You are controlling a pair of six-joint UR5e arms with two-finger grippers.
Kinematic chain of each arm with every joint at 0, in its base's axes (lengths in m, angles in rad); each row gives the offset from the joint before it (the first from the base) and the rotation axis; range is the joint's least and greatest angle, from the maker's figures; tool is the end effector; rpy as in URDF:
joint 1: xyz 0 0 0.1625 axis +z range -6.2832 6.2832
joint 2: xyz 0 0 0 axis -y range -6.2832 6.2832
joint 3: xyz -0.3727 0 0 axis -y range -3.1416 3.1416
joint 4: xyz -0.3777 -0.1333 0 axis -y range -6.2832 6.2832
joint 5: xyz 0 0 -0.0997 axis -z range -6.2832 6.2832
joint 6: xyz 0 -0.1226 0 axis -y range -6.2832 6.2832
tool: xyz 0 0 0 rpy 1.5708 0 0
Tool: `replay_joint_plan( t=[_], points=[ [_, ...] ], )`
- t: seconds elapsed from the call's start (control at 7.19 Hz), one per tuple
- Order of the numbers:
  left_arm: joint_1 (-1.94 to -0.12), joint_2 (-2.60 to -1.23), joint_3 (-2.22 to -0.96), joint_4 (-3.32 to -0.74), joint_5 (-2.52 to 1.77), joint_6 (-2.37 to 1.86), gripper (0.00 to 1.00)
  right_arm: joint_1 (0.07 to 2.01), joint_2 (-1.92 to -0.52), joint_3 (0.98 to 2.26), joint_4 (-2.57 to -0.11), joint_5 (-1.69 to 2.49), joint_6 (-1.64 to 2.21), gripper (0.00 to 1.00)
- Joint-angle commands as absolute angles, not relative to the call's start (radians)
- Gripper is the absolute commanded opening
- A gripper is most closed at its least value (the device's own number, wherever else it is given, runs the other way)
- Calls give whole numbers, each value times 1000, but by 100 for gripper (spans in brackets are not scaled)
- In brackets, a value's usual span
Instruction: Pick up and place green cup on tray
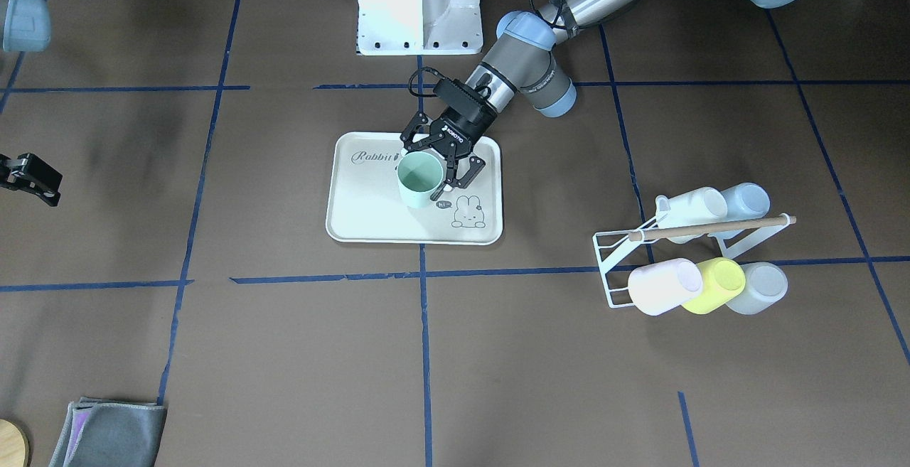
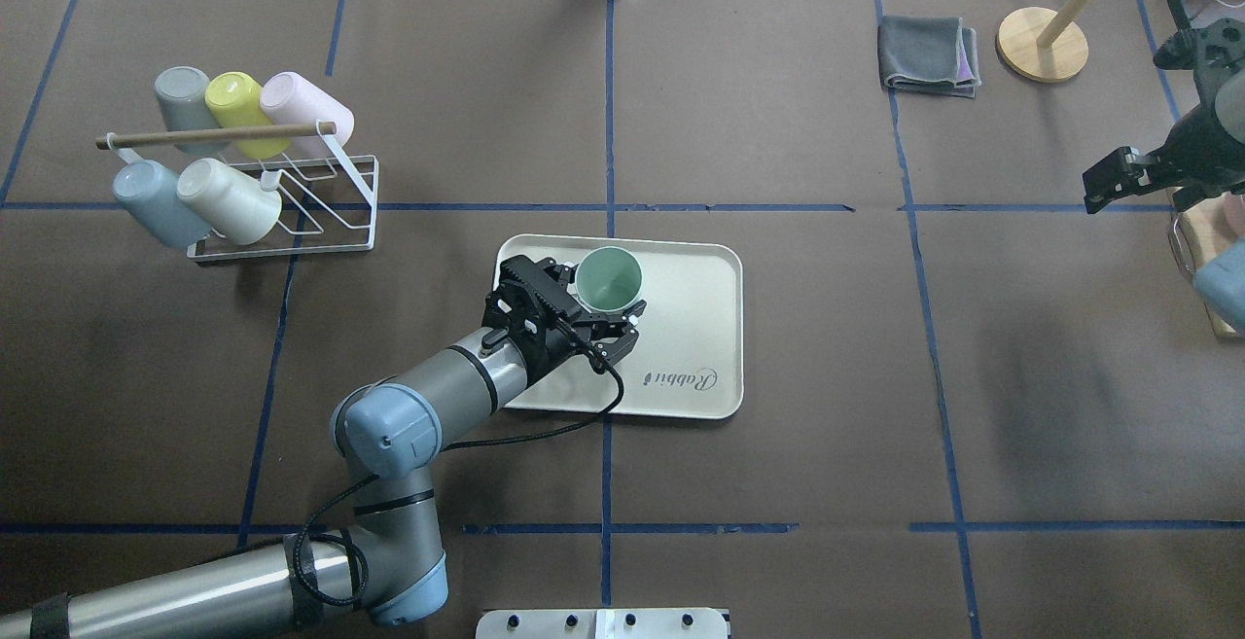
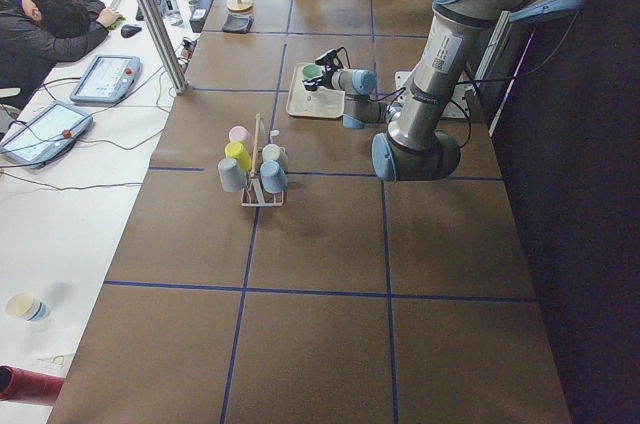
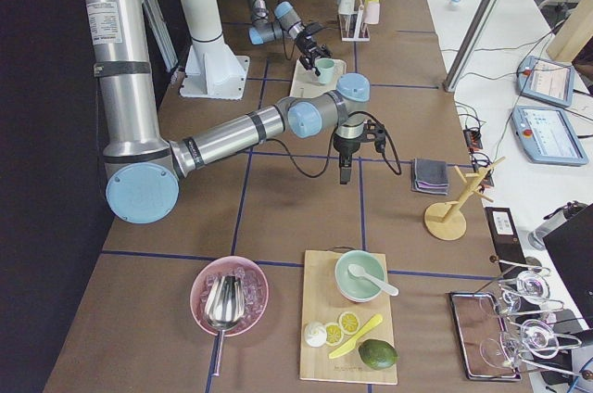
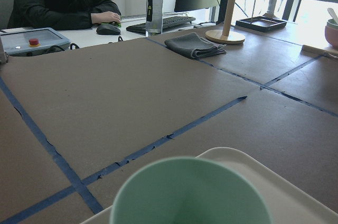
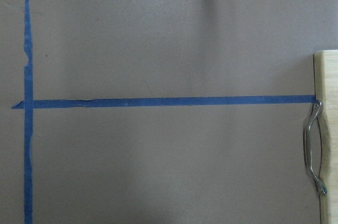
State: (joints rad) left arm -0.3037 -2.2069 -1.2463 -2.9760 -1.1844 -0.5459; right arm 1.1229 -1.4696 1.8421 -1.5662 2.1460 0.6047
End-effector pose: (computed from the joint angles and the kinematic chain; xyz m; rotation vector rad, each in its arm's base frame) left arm 0.5940 -0.3743 0.2313 1.2640 1.1521 0.2052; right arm -0.1652 -0.4976 0.4548 0.0315 -0.6752 0.0423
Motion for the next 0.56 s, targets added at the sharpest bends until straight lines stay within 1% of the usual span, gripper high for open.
replay_joint_plan(
  t=[0.0, 0.42],
  points=[
    [-305, -2206, -1247, -2974, -1183, -545, 99, 1123, -1471, 1842, -1566, 2146, 606, 100],
    [-310, -2209, -1261, -2964, -1186, -546, 99, 1123, -1474, 1842, -1566, 2148, 604, 100]
  ],
)
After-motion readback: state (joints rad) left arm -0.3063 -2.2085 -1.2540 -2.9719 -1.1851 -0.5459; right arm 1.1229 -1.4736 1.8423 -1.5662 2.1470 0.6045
